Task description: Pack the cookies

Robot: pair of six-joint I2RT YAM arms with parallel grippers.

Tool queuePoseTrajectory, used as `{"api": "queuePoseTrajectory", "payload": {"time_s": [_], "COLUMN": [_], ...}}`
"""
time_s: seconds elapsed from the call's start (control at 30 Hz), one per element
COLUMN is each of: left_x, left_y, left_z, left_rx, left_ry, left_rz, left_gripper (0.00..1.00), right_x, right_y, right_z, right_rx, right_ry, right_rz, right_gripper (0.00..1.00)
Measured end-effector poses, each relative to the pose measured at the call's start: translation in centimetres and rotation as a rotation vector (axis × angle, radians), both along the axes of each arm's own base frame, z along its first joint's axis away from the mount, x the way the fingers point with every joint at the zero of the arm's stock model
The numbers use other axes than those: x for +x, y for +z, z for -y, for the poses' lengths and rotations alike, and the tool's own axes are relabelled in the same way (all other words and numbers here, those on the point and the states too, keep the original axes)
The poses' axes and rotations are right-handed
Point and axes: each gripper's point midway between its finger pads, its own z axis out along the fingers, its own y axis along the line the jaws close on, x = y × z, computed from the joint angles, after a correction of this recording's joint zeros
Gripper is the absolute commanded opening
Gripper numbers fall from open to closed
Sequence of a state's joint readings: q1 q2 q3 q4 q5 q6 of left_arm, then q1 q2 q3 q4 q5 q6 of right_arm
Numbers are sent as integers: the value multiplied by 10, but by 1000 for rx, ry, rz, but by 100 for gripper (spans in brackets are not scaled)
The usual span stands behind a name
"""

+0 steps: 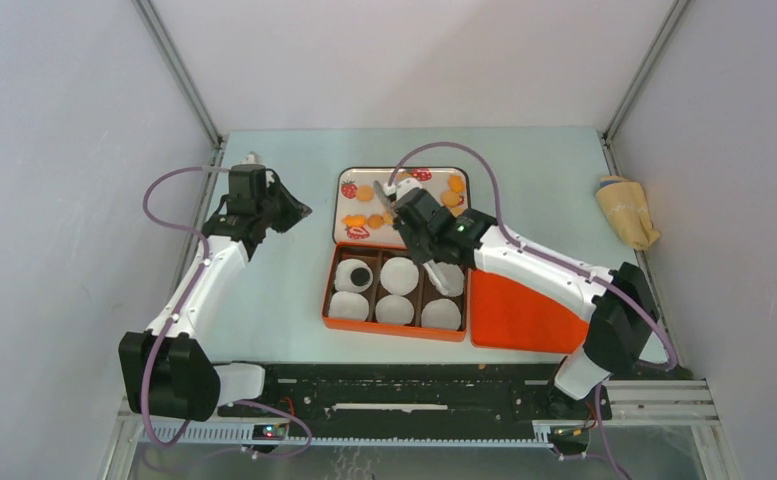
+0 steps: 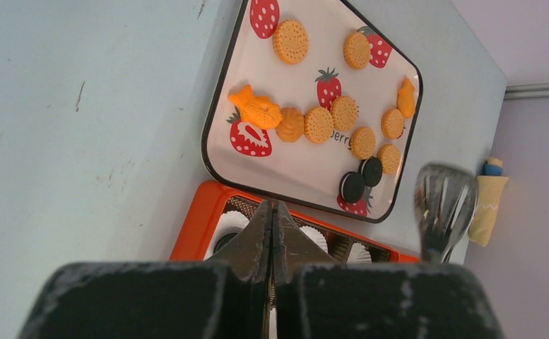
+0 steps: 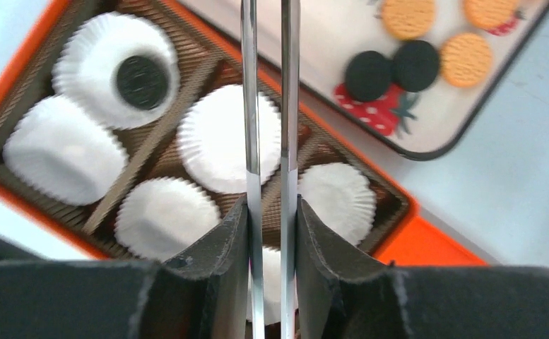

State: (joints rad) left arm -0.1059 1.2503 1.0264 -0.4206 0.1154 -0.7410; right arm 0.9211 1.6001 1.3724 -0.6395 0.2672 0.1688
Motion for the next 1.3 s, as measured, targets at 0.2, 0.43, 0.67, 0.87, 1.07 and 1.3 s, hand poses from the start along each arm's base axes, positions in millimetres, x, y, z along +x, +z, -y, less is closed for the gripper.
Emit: {"api": "queuePoseTrajectory", "payload": {"time_s": [0.2,0.43,0.67,0.87,1.07,1.3], "left_x": [0,-1,-1,-1,-1,-1], "left_y": [0,0,0,0,0,0], "left_z": [0,2,3,3,3,3], "left_rx": [3,0,1,1,1,0], "left_ry": [-8,-20,-26,-26,-26,-26], "left_rz": [1,2,3,3,3,3], "left_gripper": [2,2,2,2,2,2], "right_x": [45,80,88,90,87,77], "right_y": [-13,-33,-38,-53,-63,-73], "right_z": [38,51,63,73,79,81], "right_rx": [-70,-126,-141,-161,-170,-177], "right_ry": [-154,-228,-259,-280,-294,-290], "right_rz": [-11,-40,-63,-109,-145,-189], "right_gripper": [46,46,46,49,55,54]}}
